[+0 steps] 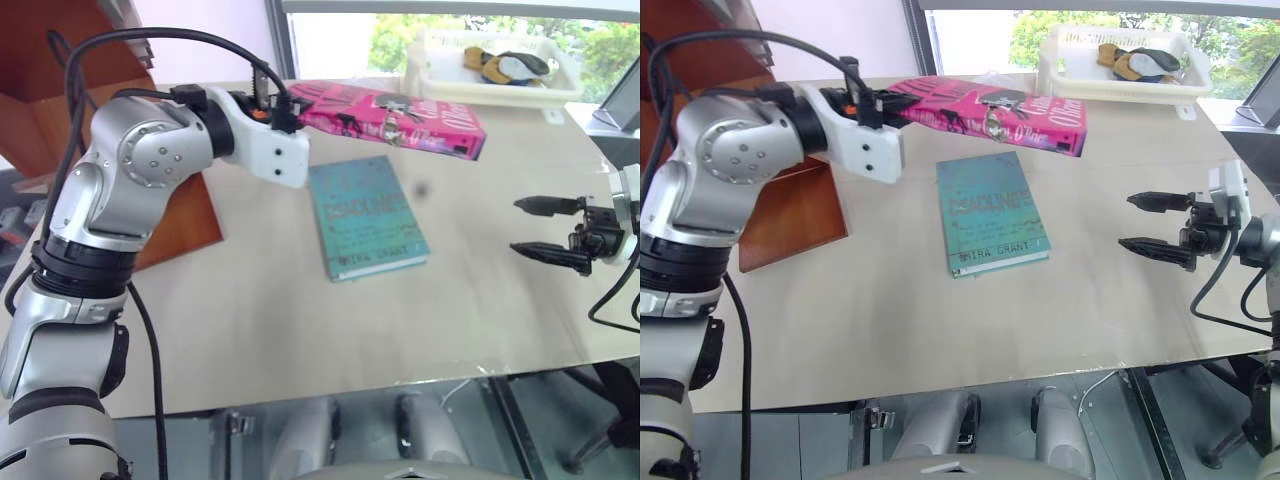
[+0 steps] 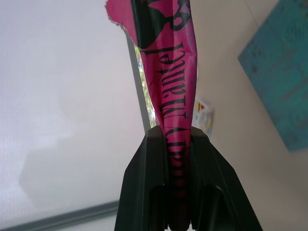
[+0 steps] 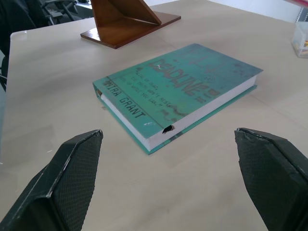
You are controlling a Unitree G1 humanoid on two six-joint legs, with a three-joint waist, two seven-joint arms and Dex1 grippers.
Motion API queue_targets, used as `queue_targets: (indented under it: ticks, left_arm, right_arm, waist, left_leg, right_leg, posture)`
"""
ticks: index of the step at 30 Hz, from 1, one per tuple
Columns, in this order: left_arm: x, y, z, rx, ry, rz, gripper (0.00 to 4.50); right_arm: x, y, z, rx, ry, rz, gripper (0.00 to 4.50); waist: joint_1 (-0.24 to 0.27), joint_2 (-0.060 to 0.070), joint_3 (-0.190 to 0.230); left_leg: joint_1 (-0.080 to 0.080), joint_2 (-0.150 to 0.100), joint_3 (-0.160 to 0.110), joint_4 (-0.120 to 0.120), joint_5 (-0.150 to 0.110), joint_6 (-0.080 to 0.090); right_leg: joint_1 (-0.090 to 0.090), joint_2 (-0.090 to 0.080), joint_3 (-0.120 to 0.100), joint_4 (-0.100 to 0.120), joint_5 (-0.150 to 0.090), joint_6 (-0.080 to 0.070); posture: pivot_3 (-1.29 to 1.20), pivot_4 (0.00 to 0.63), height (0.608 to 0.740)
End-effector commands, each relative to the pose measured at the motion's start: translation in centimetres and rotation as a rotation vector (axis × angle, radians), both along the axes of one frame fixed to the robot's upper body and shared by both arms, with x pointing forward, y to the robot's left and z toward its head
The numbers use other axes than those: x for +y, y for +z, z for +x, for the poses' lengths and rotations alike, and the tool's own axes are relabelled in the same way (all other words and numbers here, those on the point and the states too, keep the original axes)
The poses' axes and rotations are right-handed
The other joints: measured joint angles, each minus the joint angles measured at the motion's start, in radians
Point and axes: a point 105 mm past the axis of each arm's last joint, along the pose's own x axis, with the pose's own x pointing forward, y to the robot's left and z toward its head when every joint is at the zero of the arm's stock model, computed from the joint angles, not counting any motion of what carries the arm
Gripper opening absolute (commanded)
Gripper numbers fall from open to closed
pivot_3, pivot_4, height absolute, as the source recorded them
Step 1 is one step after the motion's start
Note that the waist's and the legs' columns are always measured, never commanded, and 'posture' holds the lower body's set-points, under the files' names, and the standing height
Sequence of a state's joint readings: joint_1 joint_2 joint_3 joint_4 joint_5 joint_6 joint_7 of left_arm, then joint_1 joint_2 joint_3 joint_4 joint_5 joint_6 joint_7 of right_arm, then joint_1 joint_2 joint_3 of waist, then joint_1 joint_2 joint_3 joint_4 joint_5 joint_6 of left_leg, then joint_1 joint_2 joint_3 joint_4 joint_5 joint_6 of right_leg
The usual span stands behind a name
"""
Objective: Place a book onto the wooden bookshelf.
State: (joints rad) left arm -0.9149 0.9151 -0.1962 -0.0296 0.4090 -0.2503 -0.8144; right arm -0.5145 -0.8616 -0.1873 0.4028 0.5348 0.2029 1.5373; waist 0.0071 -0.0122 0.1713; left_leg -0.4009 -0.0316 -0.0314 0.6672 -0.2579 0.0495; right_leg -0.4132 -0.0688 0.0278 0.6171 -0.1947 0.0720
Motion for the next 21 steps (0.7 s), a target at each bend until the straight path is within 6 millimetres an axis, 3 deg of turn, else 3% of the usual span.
queue_targets:
  ticks: [1,5,9,12,21]
  left_arm:
    - [2.5,2.8,-2.4,-0.057,0.063,-0.019,0.04]
    - [3.4,3.4,-3.9,-0.024,0.11,-0.015,0.04]
    - [7.2,4.0,-5.6,-0.014,0.273,0.03,0.04]
    - [8.4,4.4,-6.6,-0.012,0.328,0.036,0.04]
    - [14.8,5.3,-9.8,-0.019,0.587,0.052,0.04]
  right_arm:
    - [0.7,0.9,0.5,-0.04,0.072,-0.006,4.5]
    - [1.0,0.8,1.1,-0.039,0.086,-0.008,4.5]
    - [1.7,1.0,1.8,-0.044,0.104,0.0,4.5]
    - [1.7,1.1,2.2,-0.046,0.105,0.0,4.5]
    - [1.9,1.7,3.0,-0.061,0.106,0.008,4.5]
  waist:
    - [-0.006,0.0,0.001]
    - [-0.013,-0.001,0.002]
    - [-0.025,0.0,0.002]
    - [-0.026,0.0,0.003]
    - [-0.022,0.001,0.004]
  left_leg:
    - [0.0,0.0,0.0,0.001,0.0,0.0]
    - [0.0,0.0,-0.001,0.001,0.0,0.0]
    - [0.0,0.001,0.0,0.0,0.0,0.0]
    - [0.001,0.002,0.0,0.0,0.0,0.0]
    - [0.002,0.003,0.0,0.0,0.0,0.0]
  right_leg:
    - [0.0,0.0,0.0,0.0,0.0,0.0]
    - [0.0,0.001,-0.001,0.0,0.0,0.0]
    - [0.0,0.001,0.0,0.0,0.0,0.0]
    - [0.0,0.003,0.0,0.001,0.0,0.0]
    - [0.0,0.003,-0.001,0.001,0.0,0.0]
  posture:
    - [0.0,0.15,0.74]
    - [0.0,0.15,0.74]
    - [0.0,0.15,0.74]
    - [0.0,0.15,0.74]
    - [0.0,0.15,0.74]
